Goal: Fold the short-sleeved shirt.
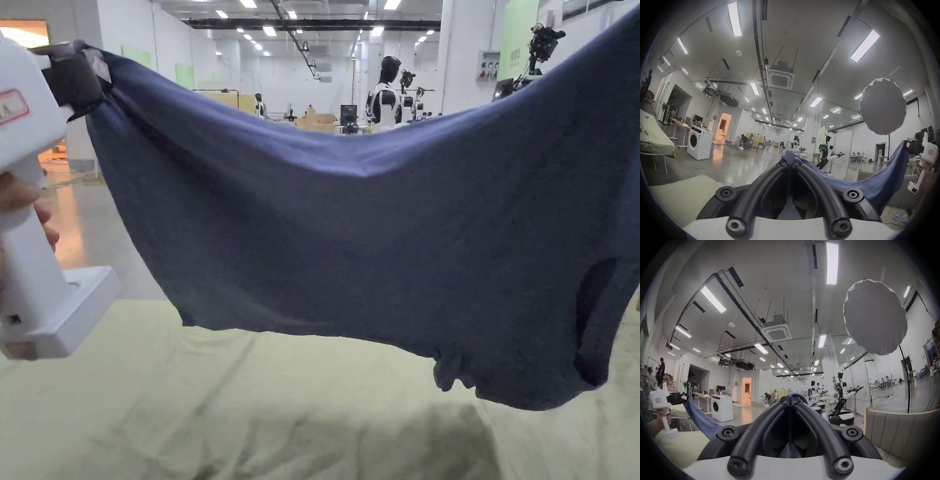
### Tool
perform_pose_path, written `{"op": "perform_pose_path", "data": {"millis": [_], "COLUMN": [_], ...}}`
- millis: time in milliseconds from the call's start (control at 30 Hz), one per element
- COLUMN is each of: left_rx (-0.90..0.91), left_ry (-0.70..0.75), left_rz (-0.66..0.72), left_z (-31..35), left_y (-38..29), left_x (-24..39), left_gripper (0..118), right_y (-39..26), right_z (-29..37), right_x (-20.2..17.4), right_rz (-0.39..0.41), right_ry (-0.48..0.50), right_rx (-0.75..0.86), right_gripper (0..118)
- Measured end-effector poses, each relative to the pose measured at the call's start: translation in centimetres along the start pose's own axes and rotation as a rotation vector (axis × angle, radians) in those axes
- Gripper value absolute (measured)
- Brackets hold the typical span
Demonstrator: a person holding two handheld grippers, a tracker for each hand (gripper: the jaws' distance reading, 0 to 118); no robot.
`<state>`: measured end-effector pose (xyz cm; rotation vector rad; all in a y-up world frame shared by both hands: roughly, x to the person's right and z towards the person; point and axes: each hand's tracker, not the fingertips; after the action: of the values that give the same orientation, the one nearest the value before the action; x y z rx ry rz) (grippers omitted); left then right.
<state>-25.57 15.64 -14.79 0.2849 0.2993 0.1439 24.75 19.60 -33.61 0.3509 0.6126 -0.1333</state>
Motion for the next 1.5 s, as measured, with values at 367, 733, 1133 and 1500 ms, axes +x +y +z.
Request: {"op": "perform_pose_path", "data": {"millis": [367, 733, 1133, 1500], "left_rx": [-0.409, -0.903, -1.179, -0.558], "left_ry": [0.036, 0.086, 0.134, 0.136], "left_rz": [-0.054, -0.139, -0.203, -0.089], "left_z": [19.8, 34.9, 32.2, 35.3], "left_y": [-15.7, -21.4, -25.7, -16.4], "left_x": [-2.0, -4.6, -7.4, -1.6], "left_gripper": [3, 3, 68, 40], "right_y": [-15.0, -20.6, -27.0, -16.6], "right_z": [19.7, 34.5, 32.3, 35.0], "right_x": [-4.0, -8.9, -4.3, -6.4], "right_rz": [-0.045, -0.144, -0.202, -0.038], "right_ry": [0.052, -0.036, -0.175, -0.211], "right_rx": [-0.418, -0.898, -1.219, -0.592], "right_gripper": [3, 3, 24, 40]}}
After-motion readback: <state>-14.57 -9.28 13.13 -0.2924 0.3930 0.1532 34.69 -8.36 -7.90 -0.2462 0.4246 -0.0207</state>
